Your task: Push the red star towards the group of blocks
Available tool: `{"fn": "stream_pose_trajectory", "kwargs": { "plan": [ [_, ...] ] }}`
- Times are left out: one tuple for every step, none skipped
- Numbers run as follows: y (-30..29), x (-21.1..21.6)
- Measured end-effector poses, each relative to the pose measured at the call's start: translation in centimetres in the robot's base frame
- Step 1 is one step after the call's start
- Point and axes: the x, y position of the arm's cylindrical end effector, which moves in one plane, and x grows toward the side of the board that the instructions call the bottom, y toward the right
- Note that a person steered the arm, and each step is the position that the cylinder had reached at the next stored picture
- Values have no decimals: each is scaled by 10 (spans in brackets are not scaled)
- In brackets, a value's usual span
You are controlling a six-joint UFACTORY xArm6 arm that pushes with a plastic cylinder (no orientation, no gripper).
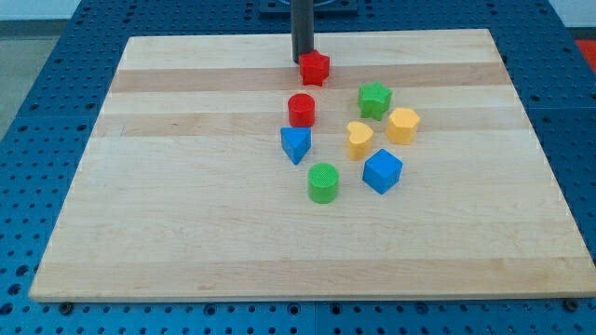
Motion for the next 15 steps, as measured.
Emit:
{"fn": "stream_pose_trajectory", "kwargs": {
  "plan": [
    [0, 3],
    [2, 11],
    [2, 21],
    [2, 27],
    [2, 30],
    [2, 32],
    [4, 33],
    [8, 36],
    [9, 38],
    [9, 45],
    [9, 53],
    [10, 62],
    [12, 68],
    [15, 72],
    [15, 74]
  ]
}}
